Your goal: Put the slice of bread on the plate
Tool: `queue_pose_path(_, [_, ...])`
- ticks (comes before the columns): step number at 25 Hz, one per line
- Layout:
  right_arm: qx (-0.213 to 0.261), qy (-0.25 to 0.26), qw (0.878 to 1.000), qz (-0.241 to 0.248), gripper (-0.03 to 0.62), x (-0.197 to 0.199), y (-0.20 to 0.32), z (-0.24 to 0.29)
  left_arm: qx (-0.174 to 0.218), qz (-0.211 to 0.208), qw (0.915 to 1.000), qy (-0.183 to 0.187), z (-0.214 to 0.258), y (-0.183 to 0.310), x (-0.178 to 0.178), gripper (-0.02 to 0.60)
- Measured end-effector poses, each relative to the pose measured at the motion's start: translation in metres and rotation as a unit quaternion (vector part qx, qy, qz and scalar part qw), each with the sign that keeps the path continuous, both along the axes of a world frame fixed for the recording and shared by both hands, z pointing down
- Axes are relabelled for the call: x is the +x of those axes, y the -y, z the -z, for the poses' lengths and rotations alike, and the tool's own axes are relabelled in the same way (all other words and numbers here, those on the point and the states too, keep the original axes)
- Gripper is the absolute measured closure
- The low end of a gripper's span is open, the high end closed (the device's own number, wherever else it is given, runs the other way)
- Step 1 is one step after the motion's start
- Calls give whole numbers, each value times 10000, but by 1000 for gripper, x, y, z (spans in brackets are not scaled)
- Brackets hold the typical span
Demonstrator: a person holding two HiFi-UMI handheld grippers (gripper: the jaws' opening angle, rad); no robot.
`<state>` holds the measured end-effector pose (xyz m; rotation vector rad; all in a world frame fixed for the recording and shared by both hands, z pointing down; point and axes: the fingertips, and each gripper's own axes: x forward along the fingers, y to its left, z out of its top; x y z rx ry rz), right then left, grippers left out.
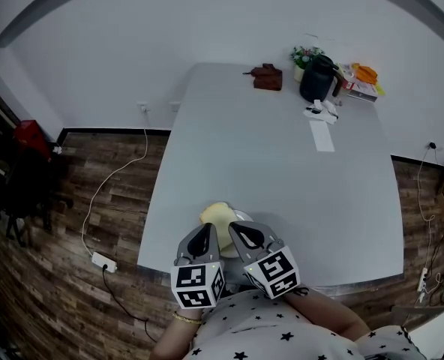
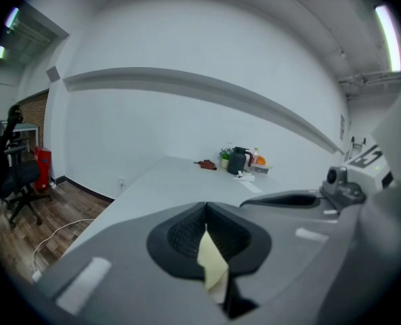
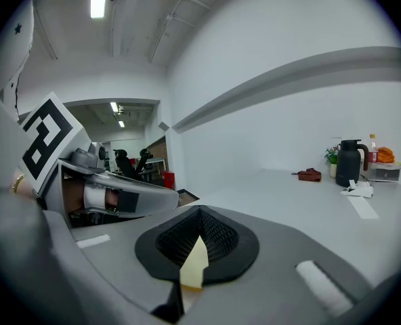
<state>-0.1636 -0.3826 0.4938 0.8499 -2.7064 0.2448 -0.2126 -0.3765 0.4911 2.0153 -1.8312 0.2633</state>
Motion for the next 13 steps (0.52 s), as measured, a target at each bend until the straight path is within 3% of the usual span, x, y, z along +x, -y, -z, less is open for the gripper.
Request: queue_pose_path(13, [19,-15,10000,-73,595,0,3,0,55,-28,10000,11,1,1,-1,574])
